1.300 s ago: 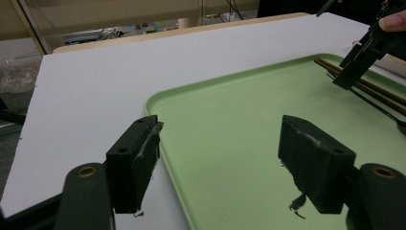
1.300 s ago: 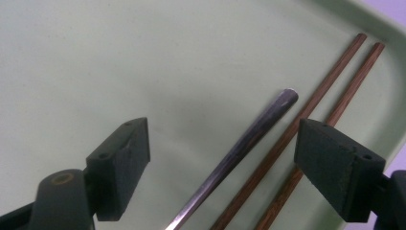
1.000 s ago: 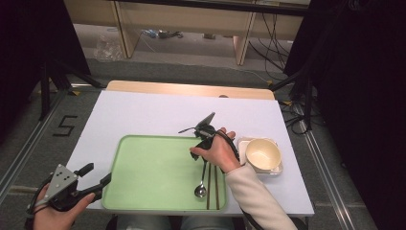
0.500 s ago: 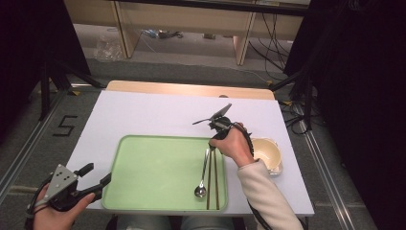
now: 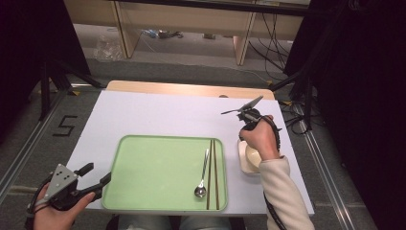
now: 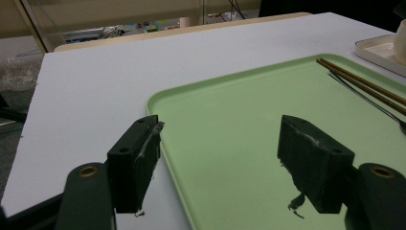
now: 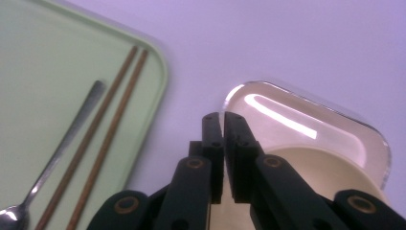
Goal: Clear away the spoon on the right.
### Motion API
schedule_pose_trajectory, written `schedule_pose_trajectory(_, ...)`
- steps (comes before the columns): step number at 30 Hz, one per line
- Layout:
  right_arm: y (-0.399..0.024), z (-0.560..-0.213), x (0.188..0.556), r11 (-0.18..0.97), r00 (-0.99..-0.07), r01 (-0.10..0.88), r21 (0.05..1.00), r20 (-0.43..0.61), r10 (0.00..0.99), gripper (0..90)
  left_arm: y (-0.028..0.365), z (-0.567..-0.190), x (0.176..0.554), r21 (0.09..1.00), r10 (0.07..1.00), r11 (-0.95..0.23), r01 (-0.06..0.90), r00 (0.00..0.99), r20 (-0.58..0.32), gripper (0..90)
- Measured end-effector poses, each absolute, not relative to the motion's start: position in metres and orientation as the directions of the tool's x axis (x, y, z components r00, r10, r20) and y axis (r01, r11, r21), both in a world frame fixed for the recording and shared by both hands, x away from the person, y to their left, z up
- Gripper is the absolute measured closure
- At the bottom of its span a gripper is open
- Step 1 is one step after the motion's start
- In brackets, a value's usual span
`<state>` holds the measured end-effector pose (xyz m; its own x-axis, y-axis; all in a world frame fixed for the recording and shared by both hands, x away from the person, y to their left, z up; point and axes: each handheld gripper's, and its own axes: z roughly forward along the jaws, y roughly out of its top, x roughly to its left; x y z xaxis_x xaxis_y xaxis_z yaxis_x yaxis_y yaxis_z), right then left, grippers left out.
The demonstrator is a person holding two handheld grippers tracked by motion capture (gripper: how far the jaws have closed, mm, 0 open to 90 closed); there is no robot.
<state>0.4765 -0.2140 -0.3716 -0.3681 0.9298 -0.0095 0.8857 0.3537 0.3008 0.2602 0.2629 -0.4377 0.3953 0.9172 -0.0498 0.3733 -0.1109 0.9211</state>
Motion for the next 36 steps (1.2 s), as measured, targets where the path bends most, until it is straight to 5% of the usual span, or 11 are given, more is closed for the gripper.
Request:
schedule_pose_trajectory(27, -0.287, -0.364, 0.474, 0.176, -0.176, 0.938, 0.3, -0.026, 0.984, 89.7, 0.263, -0.438, 0.261, 0.921, 0.916, -0.104, 0.376, 0.396, -0.059, 31.3)
schedule_pose_trajectory(36, -0.306, -0.367, 0.475, 0.132, -0.136, 0.934, 0.332, -0.012, 0.991, 60.3, 0.262, -0.438, 0.261, 0.921, 0.916, -0.104, 0.375, 0.398, -0.058, 31.3)
